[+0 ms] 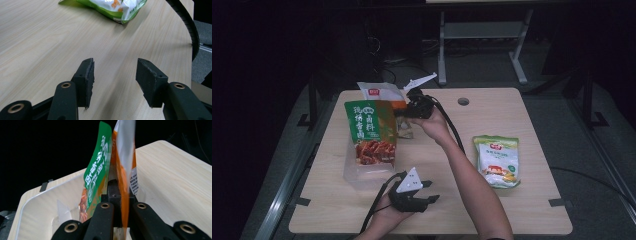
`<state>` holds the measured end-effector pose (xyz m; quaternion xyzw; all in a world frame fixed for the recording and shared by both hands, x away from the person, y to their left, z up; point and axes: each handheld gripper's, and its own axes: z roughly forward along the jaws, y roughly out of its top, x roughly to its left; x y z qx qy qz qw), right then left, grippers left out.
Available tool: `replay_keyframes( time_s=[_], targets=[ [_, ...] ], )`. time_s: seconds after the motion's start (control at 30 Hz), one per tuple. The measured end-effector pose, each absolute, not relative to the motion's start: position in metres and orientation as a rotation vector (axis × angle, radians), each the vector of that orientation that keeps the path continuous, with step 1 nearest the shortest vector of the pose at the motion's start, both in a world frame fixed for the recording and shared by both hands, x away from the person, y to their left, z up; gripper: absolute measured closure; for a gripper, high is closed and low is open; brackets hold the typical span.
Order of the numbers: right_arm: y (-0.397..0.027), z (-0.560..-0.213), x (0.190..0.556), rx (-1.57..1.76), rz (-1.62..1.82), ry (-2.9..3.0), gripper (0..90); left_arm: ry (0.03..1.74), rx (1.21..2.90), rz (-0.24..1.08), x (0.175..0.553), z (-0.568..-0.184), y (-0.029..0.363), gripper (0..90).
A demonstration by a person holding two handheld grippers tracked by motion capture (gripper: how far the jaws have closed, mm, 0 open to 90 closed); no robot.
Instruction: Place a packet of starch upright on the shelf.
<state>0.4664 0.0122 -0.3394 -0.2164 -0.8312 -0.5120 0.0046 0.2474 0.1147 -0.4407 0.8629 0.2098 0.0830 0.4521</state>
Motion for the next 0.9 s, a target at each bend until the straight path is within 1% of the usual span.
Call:
replay_keyframes(
  time_s=[0.1,0.37,0.43,0.7,0.9],
  targets=[
    [0.010,-0.338,0.468,-0.692,-1.593,-2.617,90.0,0.516,2.132,0.205,0.247,-0.441,0.114,48.4],
    [0.008,-0.330,0.493,-0.721,-1.581,-2.619,90.0,0.515,2.131,0.200,0.247,-0.442,0.113,48.4],
    [0.015,-0.327,0.502,-0.706,-1.595,-2.590,90.0,0.509,2.135,0.203,0.248,-0.441,0.113,48.4],
    [0.042,-0.330,0.507,-0.616,-1.612,-2.492,90.0,0.505,2.134,0.200,0.248,-0.441,0.113,48.4],
    [0.072,-0.354,0.510,-0.562,-1.553,-2.492,90.0,0.495,2.139,0.200,0.247,-0.440,0.112,48.3]
  ],
)
